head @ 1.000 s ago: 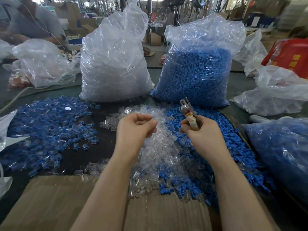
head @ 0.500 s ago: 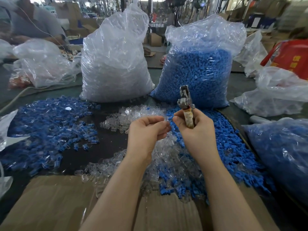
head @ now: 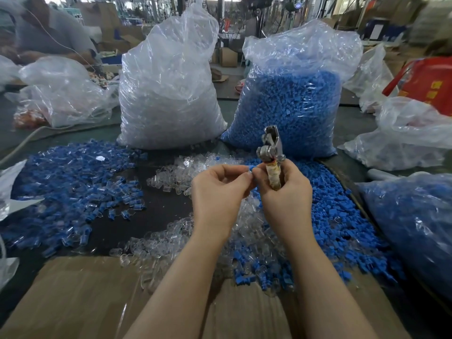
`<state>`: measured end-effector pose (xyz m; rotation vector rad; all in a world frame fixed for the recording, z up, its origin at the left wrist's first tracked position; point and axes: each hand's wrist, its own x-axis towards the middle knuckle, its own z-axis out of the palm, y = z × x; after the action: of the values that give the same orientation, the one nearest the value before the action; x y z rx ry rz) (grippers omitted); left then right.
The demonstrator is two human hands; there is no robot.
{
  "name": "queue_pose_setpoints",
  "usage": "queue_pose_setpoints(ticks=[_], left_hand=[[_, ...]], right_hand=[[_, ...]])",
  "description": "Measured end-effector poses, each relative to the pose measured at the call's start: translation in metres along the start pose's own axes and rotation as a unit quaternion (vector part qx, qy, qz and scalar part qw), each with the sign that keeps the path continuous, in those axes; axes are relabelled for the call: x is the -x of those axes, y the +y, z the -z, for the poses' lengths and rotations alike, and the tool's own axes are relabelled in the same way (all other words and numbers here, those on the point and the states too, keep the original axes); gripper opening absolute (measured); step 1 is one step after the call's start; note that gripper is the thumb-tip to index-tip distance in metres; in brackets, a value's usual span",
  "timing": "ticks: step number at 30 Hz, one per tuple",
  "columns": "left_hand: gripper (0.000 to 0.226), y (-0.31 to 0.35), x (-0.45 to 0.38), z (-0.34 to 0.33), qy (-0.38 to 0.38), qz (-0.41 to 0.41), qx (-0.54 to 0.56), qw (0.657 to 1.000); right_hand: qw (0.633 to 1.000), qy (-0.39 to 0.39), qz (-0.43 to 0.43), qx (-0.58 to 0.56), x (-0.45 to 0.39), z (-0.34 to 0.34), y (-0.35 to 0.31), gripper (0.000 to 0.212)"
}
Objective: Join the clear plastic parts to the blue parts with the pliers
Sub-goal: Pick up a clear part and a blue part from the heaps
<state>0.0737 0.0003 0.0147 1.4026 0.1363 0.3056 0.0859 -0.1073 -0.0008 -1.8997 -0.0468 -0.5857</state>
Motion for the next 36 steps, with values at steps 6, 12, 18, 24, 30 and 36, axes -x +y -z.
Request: queue_pose_setpoints(ticks=[6,12,18,24,30,36], left_hand=[[0.020,-0.005,0.002,0.000,0.018,-0.094,-0.087,0.992],[0.017,-0.008,0.001,0.002,0.034,-0.130,-0.123,0.983],[0.018,-0.010,0.001,0.003,0.047,-0.157,-0.137,0.977],[0.015,-0.014,0.000,0.004,0.044,-0.184,-0.157,0.969],[0.019,-0.016,-0.003,0.007,0.044,-0.171,-0.151,0.973],[0.016,-0.011,-0.008,0.009,0.029,-0.077,-0.008,0.997]], right_hand=[[1.000,-0.015,-0.020,-0.010,0.000,-0.001,-0.002,0.010],[0.997,-0.060,-0.030,-0.026,-0.003,0.002,-0.003,0.006],[0.995,-0.082,-0.049,-0.026,-0.003,0.003,-0.005,0.010],[0.995,-0.080,-0.061,-0.021,-0.002,0.001,-0.008,0.011],[0.991,-0.110,-0.068,-0.027,-0.004,0.003,-0.010,0.012],[0.977,-0.204,-0.067,0.008,-0.009,0.021,0.000,0.005]])
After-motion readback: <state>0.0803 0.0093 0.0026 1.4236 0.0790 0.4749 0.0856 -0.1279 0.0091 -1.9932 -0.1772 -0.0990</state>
